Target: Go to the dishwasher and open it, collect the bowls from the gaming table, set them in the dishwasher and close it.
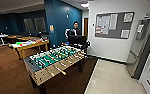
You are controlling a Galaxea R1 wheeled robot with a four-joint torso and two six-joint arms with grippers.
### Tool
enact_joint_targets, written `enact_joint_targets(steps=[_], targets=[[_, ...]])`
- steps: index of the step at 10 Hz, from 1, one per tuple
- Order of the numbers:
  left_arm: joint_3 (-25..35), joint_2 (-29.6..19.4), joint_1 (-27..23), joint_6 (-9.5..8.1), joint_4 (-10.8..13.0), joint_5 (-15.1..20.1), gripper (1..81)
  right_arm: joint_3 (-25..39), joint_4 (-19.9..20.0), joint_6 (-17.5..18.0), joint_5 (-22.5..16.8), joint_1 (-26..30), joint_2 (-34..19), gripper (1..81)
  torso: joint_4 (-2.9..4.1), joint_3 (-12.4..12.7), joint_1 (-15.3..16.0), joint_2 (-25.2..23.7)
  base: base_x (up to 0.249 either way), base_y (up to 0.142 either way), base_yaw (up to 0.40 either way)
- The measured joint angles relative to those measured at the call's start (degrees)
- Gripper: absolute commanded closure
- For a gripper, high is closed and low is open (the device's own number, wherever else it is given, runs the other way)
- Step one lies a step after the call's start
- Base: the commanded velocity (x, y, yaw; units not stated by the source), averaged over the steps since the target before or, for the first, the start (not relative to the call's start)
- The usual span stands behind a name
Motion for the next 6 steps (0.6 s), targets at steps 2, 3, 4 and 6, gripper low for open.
enact_joint_targets(steps=[2, 3, 4, 6], targets=[[0.0, 0.0, -0.1, 0.00, -0.1, -0.2, 1.0, 0.0, 0.0, 0.0, -0.1, 0.2, 0.0, 1.0, 0.00, 0.0, 0.0, 0.0, 0.000, 0.000, 0.278], [0.0, 0.0, 0.0, 0.00, -0.1, -0.1, 1.0, -0.1, 0.0, 0.0, 0.0, 0.3, 0.0, 1.0, 0.00, 0.0, 0.0, 0.0, 0.000, 0.000, 0.259], [0.0, 0.0, 0.0, 0.00, -0.1, -0.1, 1.0, -0.1, 0.0, 0.0, -0.1, 0.3, 0.0, 1.0, 0.00, 0.0, 0.0, 0.0, 0.000, 0.000, 0.259], [0.0, 0.0, 0.0, 0.00, -0.1, -0.1, 1.0, -0.1, 0.0, 0.0, -0.1, 0.3, 0.1, 1.0, 0.00, 0.0, 0.0, 0.0, 0.000, 0.000, 0.258]])
